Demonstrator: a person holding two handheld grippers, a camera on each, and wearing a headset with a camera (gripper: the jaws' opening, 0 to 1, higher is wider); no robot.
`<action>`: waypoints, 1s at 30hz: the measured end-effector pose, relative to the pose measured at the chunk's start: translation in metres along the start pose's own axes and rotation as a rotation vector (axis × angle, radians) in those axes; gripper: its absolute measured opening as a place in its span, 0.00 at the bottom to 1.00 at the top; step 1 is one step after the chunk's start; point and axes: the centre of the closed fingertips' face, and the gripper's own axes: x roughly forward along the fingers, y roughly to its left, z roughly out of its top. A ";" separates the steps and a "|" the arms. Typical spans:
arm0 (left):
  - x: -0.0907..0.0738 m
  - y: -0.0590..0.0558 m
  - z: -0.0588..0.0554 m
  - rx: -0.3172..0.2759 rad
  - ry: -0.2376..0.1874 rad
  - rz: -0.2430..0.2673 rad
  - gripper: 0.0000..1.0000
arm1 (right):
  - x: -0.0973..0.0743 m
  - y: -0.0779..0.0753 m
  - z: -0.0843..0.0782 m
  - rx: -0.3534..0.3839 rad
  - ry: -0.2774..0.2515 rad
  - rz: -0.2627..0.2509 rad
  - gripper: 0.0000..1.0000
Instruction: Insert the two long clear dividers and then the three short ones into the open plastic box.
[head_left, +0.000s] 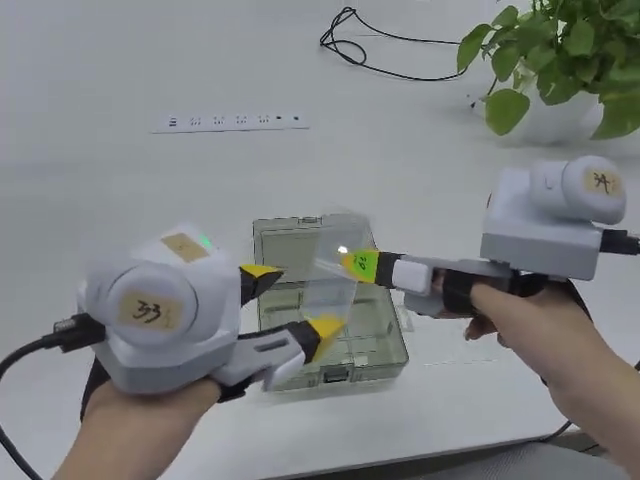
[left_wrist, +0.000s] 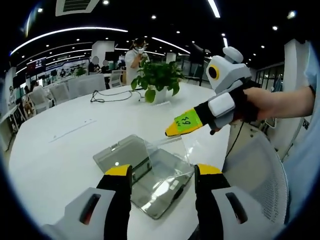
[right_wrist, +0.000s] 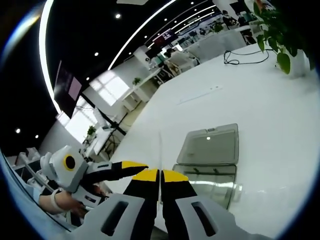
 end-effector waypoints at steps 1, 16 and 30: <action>-0.001 0.000 -0.002 0.011 -0.005 -0.005 0.53 | 0.000 -0.001 0.000 -0.002 0.014 -0.004 0.02; -0.016 0.020 -0.032 0.103 0.007 0.025 0.89 | 0.006 -0.033 -0.009 -0.019 0.294 -0.154 0.02; -0.023 0.025 -0.052 0.171 0.037 0.003 1.00 | 0.016 -0.069 -0.012 -0.010 0.540 -0.293 0.02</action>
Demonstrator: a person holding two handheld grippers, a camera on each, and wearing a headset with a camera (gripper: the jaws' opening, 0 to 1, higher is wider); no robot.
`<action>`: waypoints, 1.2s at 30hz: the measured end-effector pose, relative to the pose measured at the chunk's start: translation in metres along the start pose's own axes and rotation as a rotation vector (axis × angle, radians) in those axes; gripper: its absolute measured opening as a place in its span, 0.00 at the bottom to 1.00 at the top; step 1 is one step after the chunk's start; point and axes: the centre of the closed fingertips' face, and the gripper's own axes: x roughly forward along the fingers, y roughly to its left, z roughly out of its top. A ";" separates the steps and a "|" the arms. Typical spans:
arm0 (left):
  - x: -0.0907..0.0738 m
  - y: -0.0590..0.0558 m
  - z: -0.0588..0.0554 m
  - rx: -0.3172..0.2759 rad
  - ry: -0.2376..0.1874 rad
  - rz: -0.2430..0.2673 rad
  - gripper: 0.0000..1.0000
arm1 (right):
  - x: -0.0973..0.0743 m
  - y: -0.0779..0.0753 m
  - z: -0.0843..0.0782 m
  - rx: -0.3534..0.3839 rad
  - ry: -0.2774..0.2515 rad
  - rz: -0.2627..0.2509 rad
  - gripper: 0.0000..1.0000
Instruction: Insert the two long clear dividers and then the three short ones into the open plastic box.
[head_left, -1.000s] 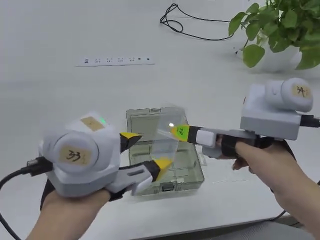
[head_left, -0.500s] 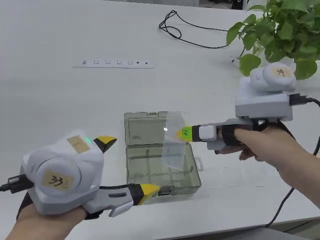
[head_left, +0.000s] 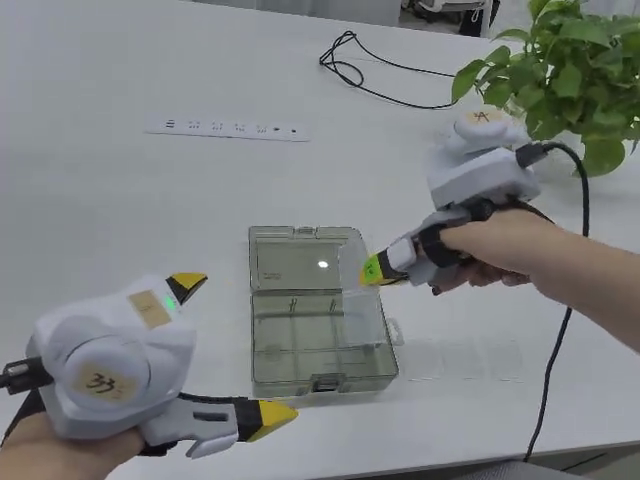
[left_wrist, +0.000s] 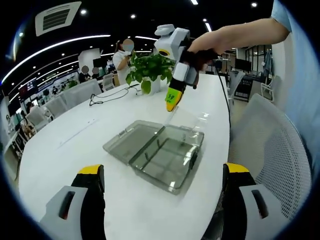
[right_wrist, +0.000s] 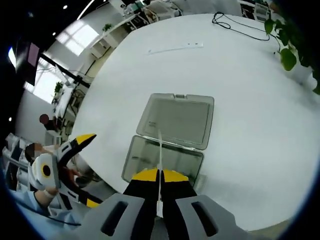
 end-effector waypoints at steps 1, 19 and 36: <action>0.000 0.000 0.000 -0.002 -0.001 -0.002 1.00 | 0.000 -0.001 -0.004 0.010 0.035 -0.007 0.02; 0.002 -0.001 -0.008 0.000 0.003 -0.020 1.00 | 0.019 -0.016 -0.017 0.211 0.287 -0.040 0.02; 0.002 -0.001 -0.016 -0.014 -0.002 -0.024 0.98 | 0.031 -0.010 -0.024 0.233 0.367 -0.080 0.02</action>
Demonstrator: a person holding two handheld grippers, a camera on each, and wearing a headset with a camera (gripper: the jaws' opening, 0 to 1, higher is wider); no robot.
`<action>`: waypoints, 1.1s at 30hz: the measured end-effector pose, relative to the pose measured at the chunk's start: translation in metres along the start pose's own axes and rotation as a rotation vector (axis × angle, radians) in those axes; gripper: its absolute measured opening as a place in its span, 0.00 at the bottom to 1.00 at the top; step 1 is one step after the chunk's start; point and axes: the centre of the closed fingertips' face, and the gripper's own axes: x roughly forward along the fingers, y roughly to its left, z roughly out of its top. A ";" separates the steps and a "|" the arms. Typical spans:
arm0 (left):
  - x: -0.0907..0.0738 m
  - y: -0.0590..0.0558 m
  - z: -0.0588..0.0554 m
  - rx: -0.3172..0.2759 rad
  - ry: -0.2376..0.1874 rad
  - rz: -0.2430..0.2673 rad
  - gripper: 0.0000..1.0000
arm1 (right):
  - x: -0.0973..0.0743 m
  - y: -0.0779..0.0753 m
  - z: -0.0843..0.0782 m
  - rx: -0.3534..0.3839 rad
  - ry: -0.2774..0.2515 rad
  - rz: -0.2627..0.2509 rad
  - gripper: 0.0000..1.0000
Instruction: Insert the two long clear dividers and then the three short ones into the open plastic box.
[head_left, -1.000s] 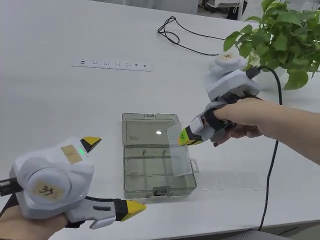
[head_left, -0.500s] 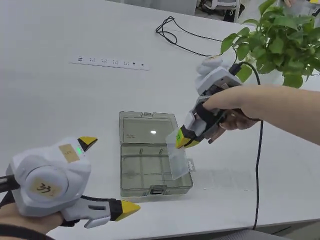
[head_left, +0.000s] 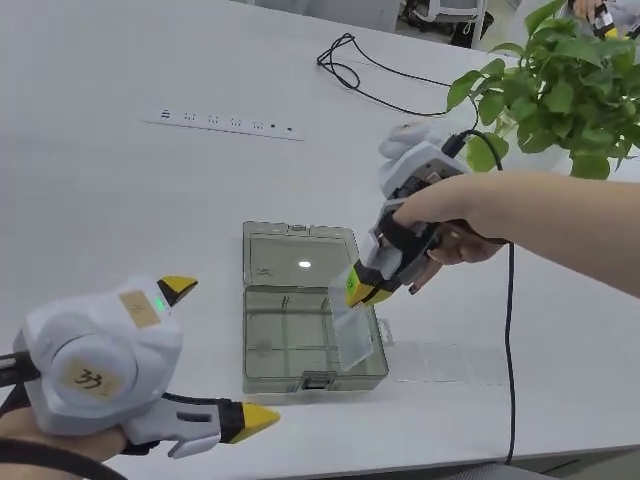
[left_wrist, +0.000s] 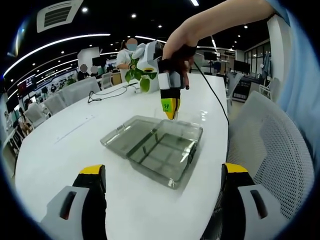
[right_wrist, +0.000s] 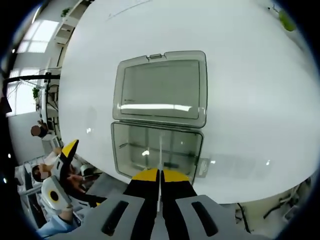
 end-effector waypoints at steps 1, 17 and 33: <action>0.000 0.000 0.000 0.001 0.000 0.000 0.97 | 0.001 -0.003 0.004 -0.001 0.003 -0.007 0.02; 0.002 0.001 -0.006 -0.016 -0.001 -0.011 0.94 | 0.015 -0.018 0.013 0.020 0.012 -0.040 0.02; 0.001 0.003 -0.012 -0.028 0.003 -0.015 0.92 | 0.019 -0.012 0.000 0.025 0.007 -0.057 0.02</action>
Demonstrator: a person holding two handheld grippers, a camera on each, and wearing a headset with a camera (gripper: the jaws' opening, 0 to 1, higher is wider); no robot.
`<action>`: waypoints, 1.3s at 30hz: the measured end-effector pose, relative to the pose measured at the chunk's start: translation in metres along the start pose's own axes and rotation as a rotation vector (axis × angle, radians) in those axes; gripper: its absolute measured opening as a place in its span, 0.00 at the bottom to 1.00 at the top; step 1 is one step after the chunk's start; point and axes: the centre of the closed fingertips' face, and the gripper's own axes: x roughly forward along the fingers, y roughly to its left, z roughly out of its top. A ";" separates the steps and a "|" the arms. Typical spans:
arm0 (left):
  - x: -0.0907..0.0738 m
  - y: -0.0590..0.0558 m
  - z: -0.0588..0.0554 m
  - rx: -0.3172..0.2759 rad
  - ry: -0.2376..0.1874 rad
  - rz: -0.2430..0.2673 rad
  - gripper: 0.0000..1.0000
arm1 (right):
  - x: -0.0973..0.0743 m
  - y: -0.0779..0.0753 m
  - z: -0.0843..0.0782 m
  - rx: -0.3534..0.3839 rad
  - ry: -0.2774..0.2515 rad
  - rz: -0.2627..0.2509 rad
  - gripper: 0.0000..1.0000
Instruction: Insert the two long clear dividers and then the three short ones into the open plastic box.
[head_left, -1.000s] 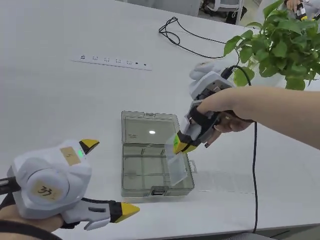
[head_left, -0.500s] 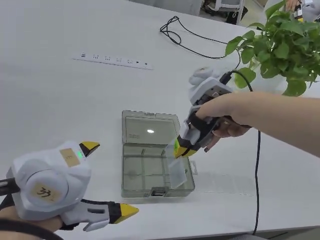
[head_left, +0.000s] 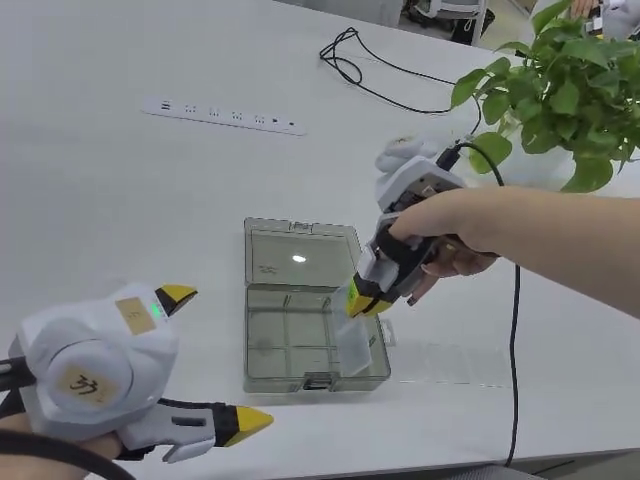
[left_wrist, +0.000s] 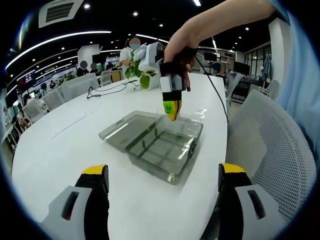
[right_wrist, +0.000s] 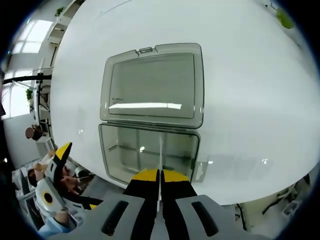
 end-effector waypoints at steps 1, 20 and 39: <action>0.000 0.000 0.000 -0.001 0.001 0.000 0.92 | 0.000 -0.001 0.002 -0.002 0.002 -0.002 0.02; -0.002 0.000 -0.007 -0.026 0.002 0.005 0.90 | 0.003 0.007 -0.007 -0.029 0.020 -0.036 0.02; -0.001 -0.001 -0.008 -0.031 0.005 0.000 0.89 | 0.012 0.010 -0.003 -0.092 0.005 -0.080 0.03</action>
